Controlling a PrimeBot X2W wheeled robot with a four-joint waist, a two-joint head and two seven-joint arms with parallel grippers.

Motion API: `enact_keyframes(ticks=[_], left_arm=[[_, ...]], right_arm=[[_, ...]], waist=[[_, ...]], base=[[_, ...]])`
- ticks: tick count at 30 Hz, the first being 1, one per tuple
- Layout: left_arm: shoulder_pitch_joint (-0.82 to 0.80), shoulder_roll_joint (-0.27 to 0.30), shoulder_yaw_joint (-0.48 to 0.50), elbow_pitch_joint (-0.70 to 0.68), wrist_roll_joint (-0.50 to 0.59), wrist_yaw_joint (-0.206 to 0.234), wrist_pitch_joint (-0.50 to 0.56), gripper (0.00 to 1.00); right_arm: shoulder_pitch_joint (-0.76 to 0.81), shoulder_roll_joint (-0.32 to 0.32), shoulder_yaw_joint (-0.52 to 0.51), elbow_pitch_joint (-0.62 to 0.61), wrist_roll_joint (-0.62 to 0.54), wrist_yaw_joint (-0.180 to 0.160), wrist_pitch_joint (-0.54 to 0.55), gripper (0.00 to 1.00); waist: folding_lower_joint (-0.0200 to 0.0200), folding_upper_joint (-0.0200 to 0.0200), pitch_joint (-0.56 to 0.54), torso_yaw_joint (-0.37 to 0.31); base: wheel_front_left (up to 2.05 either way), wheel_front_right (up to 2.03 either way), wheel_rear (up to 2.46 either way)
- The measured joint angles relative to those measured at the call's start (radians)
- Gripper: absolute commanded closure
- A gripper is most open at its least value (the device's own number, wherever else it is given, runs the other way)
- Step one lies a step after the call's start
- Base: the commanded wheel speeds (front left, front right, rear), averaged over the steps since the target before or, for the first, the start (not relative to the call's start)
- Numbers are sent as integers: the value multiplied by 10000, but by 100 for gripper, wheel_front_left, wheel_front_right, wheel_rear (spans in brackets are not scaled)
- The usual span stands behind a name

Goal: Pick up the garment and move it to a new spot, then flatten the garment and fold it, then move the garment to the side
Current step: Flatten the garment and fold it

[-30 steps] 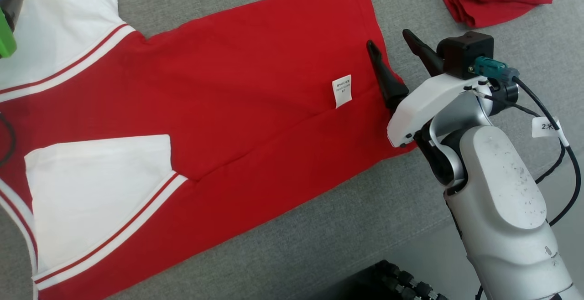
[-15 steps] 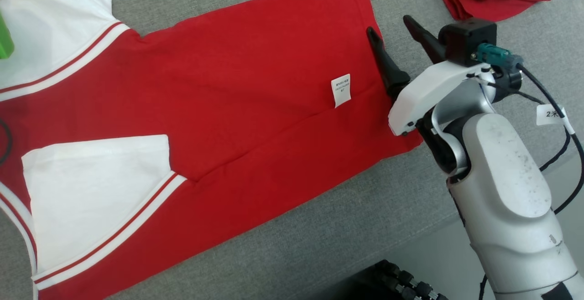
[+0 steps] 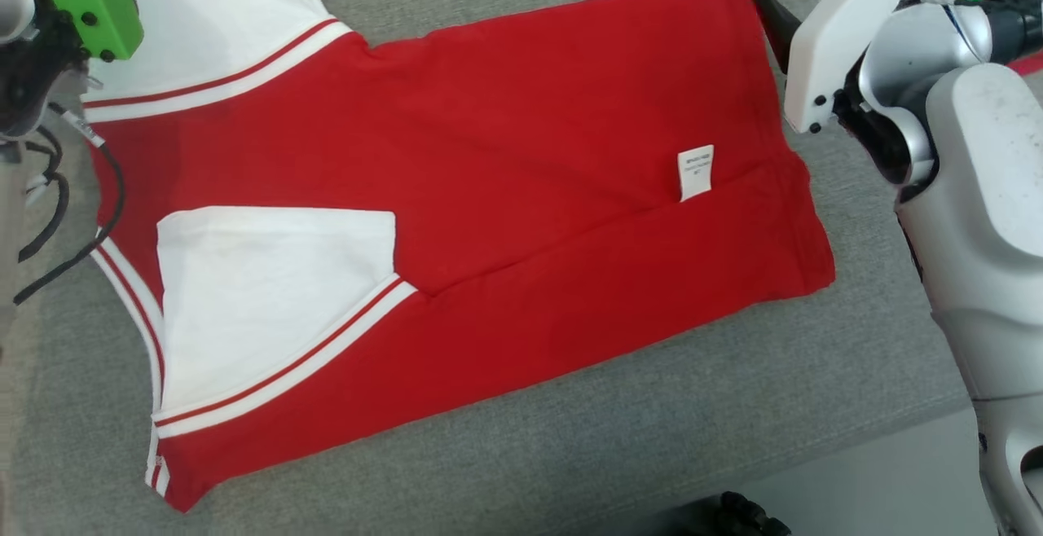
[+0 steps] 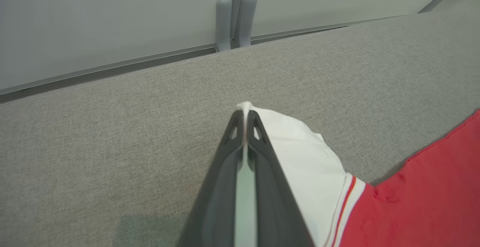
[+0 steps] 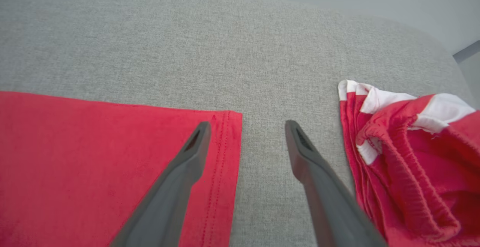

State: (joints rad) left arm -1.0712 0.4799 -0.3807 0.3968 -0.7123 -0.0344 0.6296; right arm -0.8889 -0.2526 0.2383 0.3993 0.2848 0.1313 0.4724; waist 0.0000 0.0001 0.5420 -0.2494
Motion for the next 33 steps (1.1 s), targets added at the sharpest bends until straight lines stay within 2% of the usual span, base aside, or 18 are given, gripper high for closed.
enact_keyframes(ticks=[11,12,15,18,19,20,29,33], left_arm=[[12,-531,-255,-272,-127,-201,-497,100],[12,-541,-263,-267,-163,-238,-518,100],[14,-579,-299,-228,-174,-284,-604,100],[12,-589,-288,-171,-228,-311,-679,100],[12,-591,-293,-134,-230,-314,-700,100],[12,-591,-293,-117,-232,-314,-738,100],[382,-579,-301,-230,-316,-460,-1260,100],[988,-560,-293,-600,-410,-527,-1586,100]], right_arm=[[-917,-424,107,2159,192,2,780,0],[-997,-453,113,2266,217,2,777,6],[-1177,-502,267,2566,322,4,777,52],[-1367,-510,422,2834,477,4,717,72],[-1441,-514,430,2934,479,4,671,91],[-1478,-510,433,2995,477,6,589,100],[-1441,-458,602,3118,479,6,-650,100],[-927,-663,892,2895,619,6,-1174,100]], waist=[[0,0,123,1075],[0,0,129,1141],[0,0,147,1281],[0,-1,187,1351],[0,0,197,1365],[0,0,196,1371],[0,0,-201,1360],[0,0,-576,1381]], base=[[0,0,0],[0,0,0],[0,0,0],[0,0,0],[0,0,0],[0,0,0],[0,0,0],[0,0,0]])
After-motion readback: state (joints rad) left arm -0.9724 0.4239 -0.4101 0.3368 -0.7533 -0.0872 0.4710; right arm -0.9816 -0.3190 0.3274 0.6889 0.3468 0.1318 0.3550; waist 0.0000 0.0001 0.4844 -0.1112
